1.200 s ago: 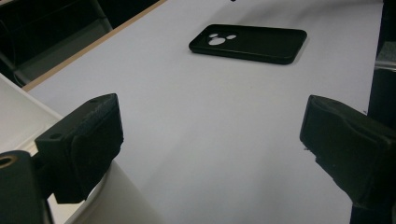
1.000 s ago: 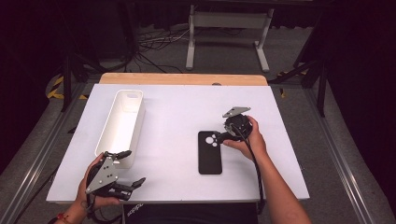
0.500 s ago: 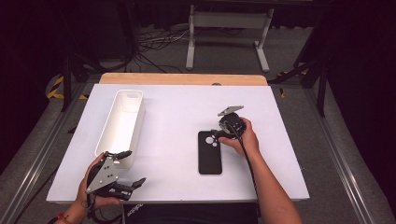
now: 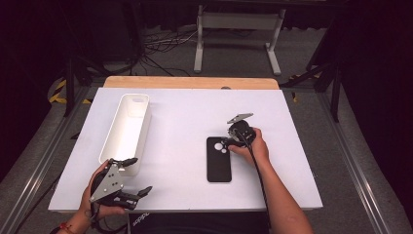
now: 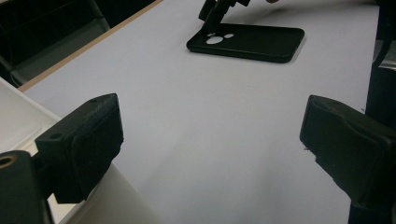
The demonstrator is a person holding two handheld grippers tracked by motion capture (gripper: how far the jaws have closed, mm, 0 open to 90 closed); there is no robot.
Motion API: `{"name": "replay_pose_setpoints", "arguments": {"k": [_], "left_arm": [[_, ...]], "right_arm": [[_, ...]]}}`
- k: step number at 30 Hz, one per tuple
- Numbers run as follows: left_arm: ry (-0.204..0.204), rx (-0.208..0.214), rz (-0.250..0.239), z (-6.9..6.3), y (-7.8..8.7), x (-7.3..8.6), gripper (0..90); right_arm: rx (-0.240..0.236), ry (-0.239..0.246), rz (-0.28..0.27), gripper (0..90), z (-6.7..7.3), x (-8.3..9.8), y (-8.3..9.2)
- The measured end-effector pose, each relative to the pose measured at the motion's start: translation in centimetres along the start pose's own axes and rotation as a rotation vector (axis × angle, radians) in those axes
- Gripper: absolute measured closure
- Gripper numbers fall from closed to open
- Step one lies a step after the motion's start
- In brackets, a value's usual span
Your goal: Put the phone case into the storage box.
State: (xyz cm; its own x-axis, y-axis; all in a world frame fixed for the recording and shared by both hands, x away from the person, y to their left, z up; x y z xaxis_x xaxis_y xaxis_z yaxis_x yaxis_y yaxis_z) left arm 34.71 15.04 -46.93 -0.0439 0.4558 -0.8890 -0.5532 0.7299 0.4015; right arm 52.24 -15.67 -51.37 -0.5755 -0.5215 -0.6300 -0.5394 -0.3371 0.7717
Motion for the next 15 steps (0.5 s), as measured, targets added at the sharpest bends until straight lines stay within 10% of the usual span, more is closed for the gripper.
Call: {"name": "replay_pose_setpoints", "arguments": {"k": [15], "left_arm": [[-0.008,0.008,0.011,-0.3,-0.2,-0.1,6.8]], "right_arm": [[-0.038,0.011,-0.041,78.9,1.3,0.3,0.2]]}}
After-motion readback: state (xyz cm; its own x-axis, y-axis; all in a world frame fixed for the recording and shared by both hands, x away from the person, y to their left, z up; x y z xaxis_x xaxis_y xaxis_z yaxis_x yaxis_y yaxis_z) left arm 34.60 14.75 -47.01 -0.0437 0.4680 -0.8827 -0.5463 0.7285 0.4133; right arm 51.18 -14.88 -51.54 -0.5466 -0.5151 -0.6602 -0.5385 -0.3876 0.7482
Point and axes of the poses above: each handheld gripper's, and its own axes: y roughly backward along the jaws, x roughly out of its underside, z roughly to its left, the point moved 9 cm from there along -y, roughly forward along the jaws, and after that the axes turned 1 degree about y, right-handed, at the moved point
